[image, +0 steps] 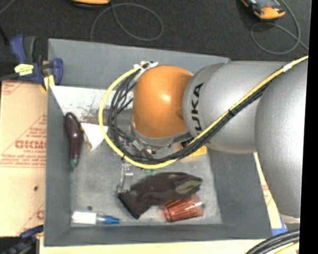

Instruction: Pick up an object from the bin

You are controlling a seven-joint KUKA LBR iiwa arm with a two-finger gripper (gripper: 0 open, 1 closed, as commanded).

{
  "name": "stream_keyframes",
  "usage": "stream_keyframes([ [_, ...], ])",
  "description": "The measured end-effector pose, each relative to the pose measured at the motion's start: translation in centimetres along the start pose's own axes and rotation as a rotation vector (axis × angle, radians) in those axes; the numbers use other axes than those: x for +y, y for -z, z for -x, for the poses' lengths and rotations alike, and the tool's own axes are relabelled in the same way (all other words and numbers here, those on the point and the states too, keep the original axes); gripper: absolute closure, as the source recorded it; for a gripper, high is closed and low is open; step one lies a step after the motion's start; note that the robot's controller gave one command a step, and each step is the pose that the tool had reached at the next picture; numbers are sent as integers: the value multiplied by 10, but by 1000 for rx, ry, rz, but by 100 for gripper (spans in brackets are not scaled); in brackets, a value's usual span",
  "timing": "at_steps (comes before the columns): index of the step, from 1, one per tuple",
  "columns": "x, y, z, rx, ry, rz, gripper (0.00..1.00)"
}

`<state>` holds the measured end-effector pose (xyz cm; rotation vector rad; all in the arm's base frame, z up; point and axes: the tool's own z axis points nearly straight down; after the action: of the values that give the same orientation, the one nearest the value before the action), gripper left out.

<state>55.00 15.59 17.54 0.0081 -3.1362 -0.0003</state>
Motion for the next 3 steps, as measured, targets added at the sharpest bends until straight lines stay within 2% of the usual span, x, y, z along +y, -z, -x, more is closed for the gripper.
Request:
stream_keyframes([
  [1, -1, 5, 2, -8, -3, 1, 0],
  [2, -32, -36, -17, -13, 46, 3, 0],
  [3, -71, -74, -44, -8, 121, 0, 0],
])
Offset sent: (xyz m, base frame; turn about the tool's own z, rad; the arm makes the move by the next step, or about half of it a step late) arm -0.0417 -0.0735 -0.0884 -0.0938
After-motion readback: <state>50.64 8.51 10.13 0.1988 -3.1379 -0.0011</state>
